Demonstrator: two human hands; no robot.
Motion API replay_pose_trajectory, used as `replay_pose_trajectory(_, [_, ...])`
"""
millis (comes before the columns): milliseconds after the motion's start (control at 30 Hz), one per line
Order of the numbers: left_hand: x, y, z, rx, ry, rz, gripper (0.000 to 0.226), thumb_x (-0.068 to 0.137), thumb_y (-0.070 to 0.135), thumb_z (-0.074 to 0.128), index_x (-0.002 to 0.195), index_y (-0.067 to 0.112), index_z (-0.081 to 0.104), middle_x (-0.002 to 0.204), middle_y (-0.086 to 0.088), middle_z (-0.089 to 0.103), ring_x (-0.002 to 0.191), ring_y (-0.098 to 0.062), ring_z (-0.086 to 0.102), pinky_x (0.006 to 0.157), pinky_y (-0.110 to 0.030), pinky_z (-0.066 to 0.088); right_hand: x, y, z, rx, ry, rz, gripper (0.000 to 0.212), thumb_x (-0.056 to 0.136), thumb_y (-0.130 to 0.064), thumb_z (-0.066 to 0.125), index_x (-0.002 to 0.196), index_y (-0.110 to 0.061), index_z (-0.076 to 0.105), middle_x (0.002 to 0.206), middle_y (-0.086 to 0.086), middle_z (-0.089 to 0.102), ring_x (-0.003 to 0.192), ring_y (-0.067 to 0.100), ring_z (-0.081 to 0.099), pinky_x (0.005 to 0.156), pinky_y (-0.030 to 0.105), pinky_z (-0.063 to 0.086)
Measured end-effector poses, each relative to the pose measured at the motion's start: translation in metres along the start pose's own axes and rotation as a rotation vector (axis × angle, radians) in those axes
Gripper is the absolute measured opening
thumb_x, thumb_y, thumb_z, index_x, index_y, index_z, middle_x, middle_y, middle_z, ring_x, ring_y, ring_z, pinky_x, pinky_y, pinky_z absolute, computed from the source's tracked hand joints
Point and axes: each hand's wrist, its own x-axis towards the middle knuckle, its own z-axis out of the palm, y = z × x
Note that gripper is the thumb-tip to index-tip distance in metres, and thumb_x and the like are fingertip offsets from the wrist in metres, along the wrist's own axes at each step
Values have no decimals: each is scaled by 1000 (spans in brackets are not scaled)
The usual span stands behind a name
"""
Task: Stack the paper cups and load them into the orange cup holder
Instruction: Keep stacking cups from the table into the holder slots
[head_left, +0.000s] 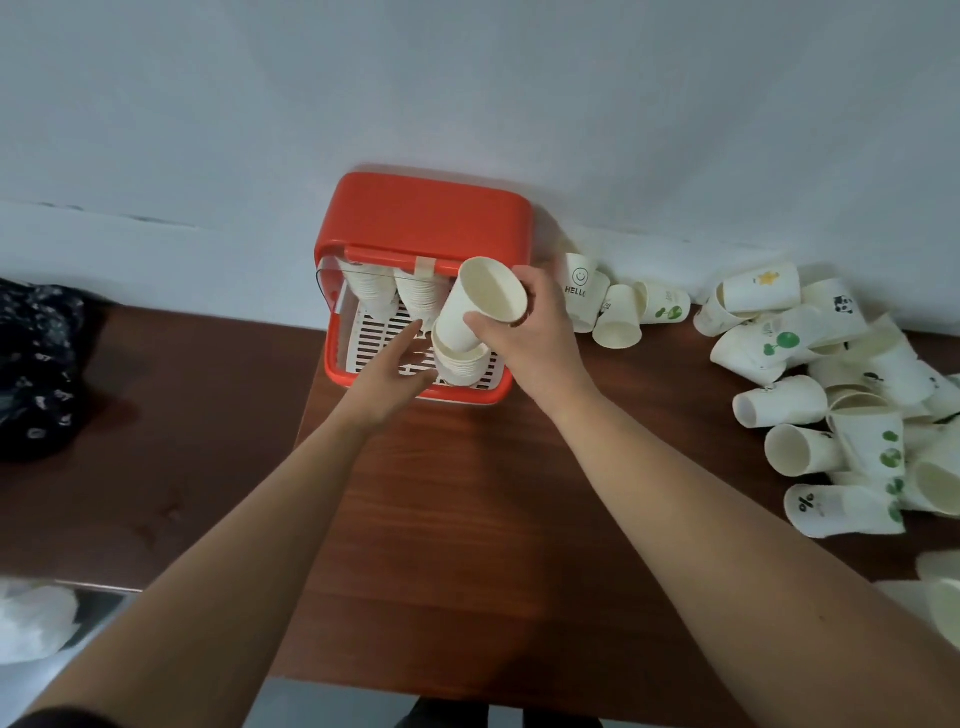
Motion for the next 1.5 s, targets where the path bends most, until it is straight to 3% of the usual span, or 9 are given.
replay_pose_trajectory(133, [-1,-6,-4,-68,13,-6,56,98,18,62,150,23,44,131,8,61,119,-6,56,84,-6,42,-1,17,17,-229,-41,-122,70,74,-22,86,132,-11,49,130,2,43,115,8,43,94,14,34])
replay_pose_trajectory(267, [2,-9,-2,-119,-18,5,49,98,22,64,145,27,52,129,11,64,114,-1,61,91,-18,47,2,37,30,-367,-128,-103,77,70,-22,87,138,-18,50,140,7,40,129,20,45,108,32,40])
replay_pose_trajectory(433, [13,-17,4,-162,-31,-5,48,96,26,67,142,29,53,129,8,65,113,-7,64,95,-29,53,6,58,32,-188,-236,36,92,73,-26,86,149,-32,34,144,-2,49,131,16,50,108,43,46])
replay_pose_trajectory(667, [28,-22,10,-160,-65,-12,38,96,23,67,133,24,59,123,9,68,108,-8,67,98,-41,55,6,81,41,-111,-150,146,78,76,-29,86,141,-27,42,133,-7,60,123,14,57,103,36,50])
replay_pose_trajectory(933, [61,-18,-4,97,422,-15,51,91,30,70,136,12,55,131,-3,62,120,-16,58,101,-37,50,31,80,65,-119,96,127,70,80,-25,82,139,-20,45,133,-3,61,122,15,58,102,31,49])
replay_pose_trajectory(1067, [76,-21,2,153,445,71,48,87,29,73,129,11,59,122,-2,67,116,-18,61,99,-39,51,43,78,83,-113,228,167,59,84,-24,78,133,-13,46,128,6,63,120,25,59,100,41,50])
replay_pose_trajectory(1233, [86,-22,9,26,454,50,51,86,28,77,129,10,56,124,1,66,119,-14,59,99,-28,47,57,76,93,-102,296,163,74,87,-21,75,147,-8,35,138,11,55,128,30,54,105,40,46])
replay_pose_trajectory(1367, [91,-22,12,9,487,38,50,87,26,77,127,8,54,117,2,66,109,-11,61,85,-12,42,68,76,91,-120,262,137,72,87,-18,76,146,-8,37,139,12,52,132,27,48,110,39,41])
replay_pose_trajectory(1500, [94,-28,17,13,530,58,47,88,22,76,126,6,53,115,-1,68,104,-14,64,87,-29,54,72,76,89,-133,240,156,68,90,-19,74,146,-6,36,138,11,52,132,25,46,109,31,38])
